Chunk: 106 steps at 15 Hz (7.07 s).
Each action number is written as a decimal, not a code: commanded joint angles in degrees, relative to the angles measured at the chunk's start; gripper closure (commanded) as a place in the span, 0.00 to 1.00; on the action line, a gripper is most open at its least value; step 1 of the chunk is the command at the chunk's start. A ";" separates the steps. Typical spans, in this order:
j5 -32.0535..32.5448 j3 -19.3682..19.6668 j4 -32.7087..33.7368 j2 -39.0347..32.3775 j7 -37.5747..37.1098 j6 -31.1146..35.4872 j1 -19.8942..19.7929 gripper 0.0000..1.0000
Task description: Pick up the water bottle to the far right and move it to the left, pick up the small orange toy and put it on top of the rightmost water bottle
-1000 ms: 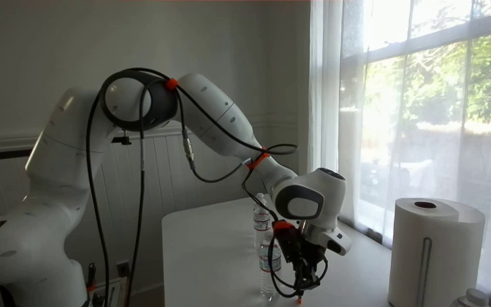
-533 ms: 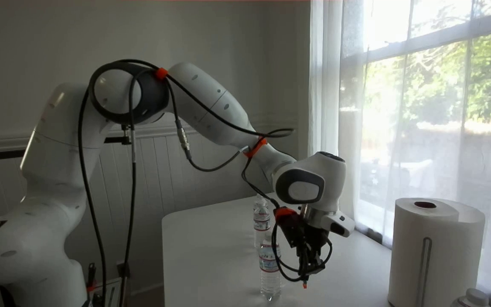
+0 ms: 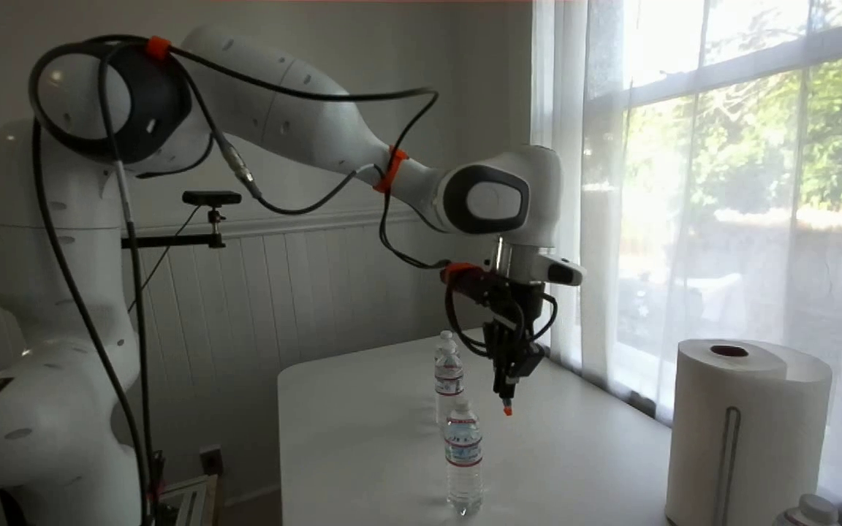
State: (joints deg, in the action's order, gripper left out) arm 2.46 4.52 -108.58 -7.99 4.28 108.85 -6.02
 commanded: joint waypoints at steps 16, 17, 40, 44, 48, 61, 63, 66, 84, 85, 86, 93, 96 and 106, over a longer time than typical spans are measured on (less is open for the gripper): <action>-1.23 -1.10 -12.37 10.94 13.44 1.43 3.03 0.96; -1.71 -1.10 -12.55 10.78 14.02 2.34 3.05 0.96; -1.95 -2.04 -12.53 9.98 16.95 4.23 3.71 0.96; -0.98 -2.07 -12.59 10.17 16.72 3.49 3.76 0.96; 0.18 -2.06 -12.53 9.79 16.47 2.39 3.75 0.96; 0.06 -2.06 -12.38 9.37 16.78 2.81 3.77 0.96; -0.20 -2.05 -12.33 9.33 16.91 2.86 3.76 0.96; -0.40 -2.05 -12.35 9.34 16.97 3.06 3.76 0.96; -1.01 -2.01 -12.58 9.59 17.39 3.73 3.72 0.96; -1.06 -2.02 -12.60 9.55 17.38 3.88 3.74 0.96; -1.11 -2.03 -12.64 9.55 17.39 4.08 3.74 0.96; -1.42 -2.08 -12.77 9.52 17.62 4.78 3.80 0.96; -1.53 -2.10 -12.70 9.36 17.69 4.56 3.84 0.96; -1.34 -2.16 -12.59 8.99 17.57 4.20 3.93 0.96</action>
State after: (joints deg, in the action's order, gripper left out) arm 1.92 2.48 -120.17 0.40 20.73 112.68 -2.13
